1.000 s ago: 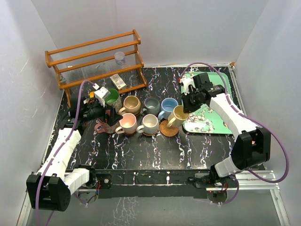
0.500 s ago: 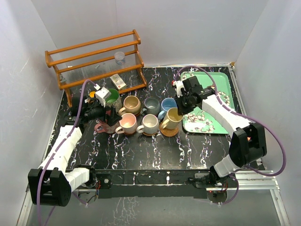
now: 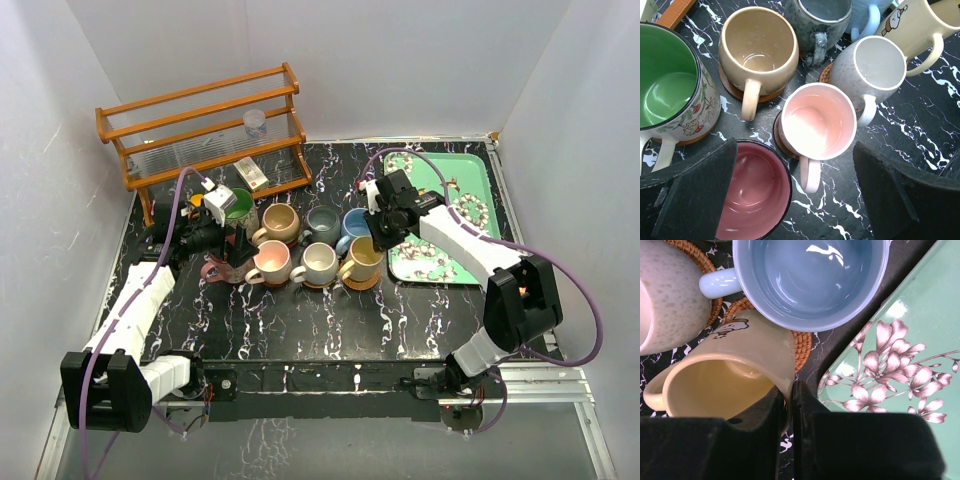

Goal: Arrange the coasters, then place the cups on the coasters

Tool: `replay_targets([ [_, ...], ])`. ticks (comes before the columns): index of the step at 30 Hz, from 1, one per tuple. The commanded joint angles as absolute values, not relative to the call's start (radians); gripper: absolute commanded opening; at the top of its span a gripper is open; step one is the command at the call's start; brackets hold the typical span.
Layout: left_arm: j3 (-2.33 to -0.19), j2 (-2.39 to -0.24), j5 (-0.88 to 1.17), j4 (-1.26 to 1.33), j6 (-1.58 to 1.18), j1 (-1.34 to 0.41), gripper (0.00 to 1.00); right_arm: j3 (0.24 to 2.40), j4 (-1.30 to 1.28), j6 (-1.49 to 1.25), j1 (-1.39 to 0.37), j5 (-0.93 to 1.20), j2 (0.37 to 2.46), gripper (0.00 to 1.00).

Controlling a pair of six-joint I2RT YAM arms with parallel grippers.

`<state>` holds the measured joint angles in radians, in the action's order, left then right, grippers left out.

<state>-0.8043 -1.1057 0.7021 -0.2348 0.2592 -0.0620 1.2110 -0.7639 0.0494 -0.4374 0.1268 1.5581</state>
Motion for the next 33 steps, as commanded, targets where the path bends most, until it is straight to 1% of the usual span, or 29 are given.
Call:
replay_targets([
  [1, -0.836, -1.093, 0.723, -0.233, 0.273, -0.054, 0.99, 1.224, -0.68, 0.019, -0.447, 0.106, 1.545, 0.05],
  [8, -0.835, -1.089, 0.727, -0.232, 0.273, -0.051, 0.99, 1.241, -0.687, 0.016, -0.45, 0.075, 1.57, 0.06],
  [33, -0.833, -1.091, 0.736, -0.232, 0.276, -0.046, 0.99, 1.246, -0.693, 0.017, -0.461, 0.081, 1.595, 0.1],
])
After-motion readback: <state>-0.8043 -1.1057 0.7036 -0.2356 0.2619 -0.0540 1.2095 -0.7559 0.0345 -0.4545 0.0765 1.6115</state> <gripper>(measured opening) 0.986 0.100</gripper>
